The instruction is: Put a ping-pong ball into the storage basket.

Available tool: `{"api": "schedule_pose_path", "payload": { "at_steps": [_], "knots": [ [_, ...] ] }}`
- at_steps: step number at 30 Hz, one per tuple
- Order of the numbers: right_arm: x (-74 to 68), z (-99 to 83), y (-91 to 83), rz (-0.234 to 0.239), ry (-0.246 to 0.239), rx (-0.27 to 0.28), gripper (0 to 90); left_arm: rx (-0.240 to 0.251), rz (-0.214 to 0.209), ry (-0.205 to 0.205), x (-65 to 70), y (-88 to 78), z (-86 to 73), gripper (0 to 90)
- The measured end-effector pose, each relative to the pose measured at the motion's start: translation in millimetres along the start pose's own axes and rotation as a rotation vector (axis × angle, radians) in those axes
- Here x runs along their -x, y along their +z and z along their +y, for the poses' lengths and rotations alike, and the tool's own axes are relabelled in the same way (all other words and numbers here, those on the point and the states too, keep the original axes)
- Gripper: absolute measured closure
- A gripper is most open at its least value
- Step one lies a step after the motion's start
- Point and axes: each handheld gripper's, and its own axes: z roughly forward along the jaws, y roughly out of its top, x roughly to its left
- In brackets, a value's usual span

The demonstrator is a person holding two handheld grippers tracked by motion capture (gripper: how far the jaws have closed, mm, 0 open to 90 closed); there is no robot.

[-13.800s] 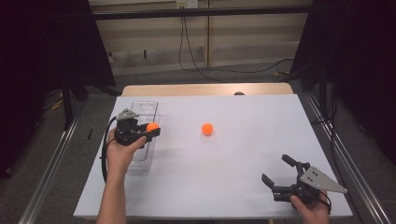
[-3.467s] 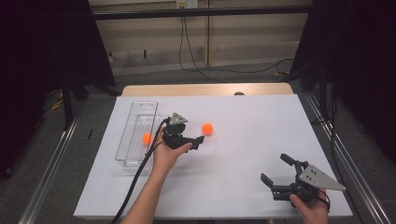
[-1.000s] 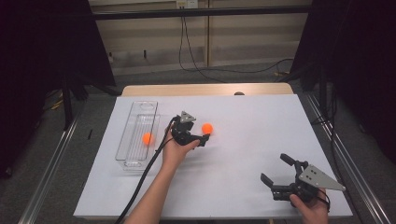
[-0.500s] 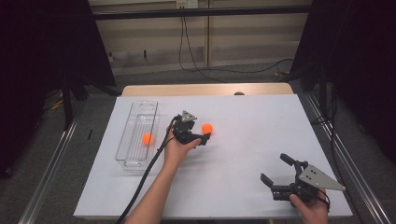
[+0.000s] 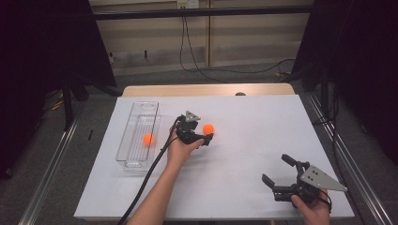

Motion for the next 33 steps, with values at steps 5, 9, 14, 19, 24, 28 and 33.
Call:
{"api": "schedule_pose_path", "payload": {
  "at_steps": [5,9,14,19,24,28,33],
  "knots": [
    [0.6,0.2,-0.4,-0.001,-0.007,-0.001,1.5,-0.004,0.004,0.004,0.4,3.5,1.4,10.4],
    [0.2,0.2,-0.3,0.001,-0.006,0.0,1.5,-0.009,0.004,0.01,1.2,5.1,2.3,10.3],
    [0.3,0.3,-0.7,0.0,-0.002,0.003,1.5,-0.003,0.005,0.009,1.7,7.1,4.2,10.3],
    [0.4,0.2,-0.6,0.002,-0.009,-0.001,1.5,-0.003,0.003,0.019,2.1,11.2,4.6,11.2],
    [0.3,0.3,-0.8,0.003,-0.007,0.001,1.5,0.0,0.001,0.016,1.9,14.8,4.1,13.3],
    [0.5,0.3,-0.9,0.0,-0.001,0.002,1.5,0.001,0.008,0.012,1.5,16.6,4.5,14.2],
    [0.4,0.5,-1.0,0.0,-0.002,0.004,1.5,0.003,0.013,0.017,1.8,18.5,6.2,16.1]
  ]
}}
